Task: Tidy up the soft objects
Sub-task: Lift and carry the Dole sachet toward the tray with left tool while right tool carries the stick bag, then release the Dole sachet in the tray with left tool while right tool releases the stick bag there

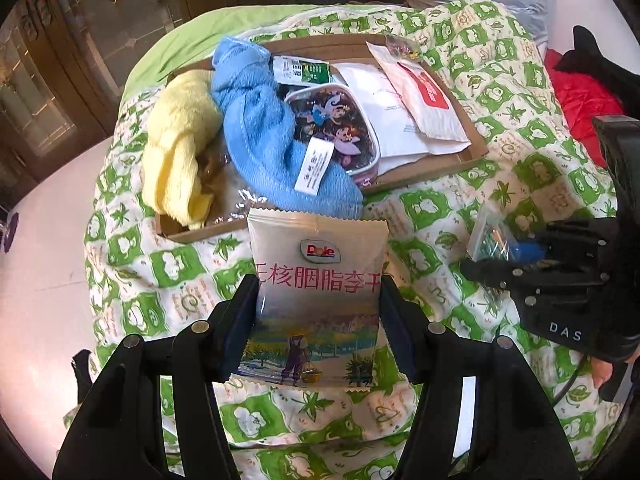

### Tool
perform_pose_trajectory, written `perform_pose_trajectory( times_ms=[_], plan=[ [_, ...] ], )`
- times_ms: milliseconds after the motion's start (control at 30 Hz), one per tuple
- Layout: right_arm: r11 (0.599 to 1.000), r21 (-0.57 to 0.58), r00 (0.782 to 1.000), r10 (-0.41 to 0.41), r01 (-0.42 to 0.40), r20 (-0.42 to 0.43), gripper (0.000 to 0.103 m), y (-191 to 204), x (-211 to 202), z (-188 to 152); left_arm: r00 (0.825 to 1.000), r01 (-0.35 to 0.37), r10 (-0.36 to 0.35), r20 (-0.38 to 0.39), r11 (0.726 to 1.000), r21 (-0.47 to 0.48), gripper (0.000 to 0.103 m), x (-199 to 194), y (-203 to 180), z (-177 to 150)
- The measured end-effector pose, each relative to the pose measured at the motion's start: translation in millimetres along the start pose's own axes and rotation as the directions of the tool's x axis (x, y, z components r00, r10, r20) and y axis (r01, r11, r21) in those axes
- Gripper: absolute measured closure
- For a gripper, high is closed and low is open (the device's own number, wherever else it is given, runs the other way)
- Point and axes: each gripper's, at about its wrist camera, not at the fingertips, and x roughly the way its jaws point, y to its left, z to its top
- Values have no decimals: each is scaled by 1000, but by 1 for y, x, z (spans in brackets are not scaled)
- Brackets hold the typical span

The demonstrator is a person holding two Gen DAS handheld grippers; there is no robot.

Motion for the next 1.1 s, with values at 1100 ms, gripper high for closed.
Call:
perform_pose_trajectory(
  times_ms=[1100],
  plan=[
    [1000,10,999,-24,25,-40,81,-29,-19,114,1000,25,-25,8,998,-60,43,3,30,99]
  ],
)
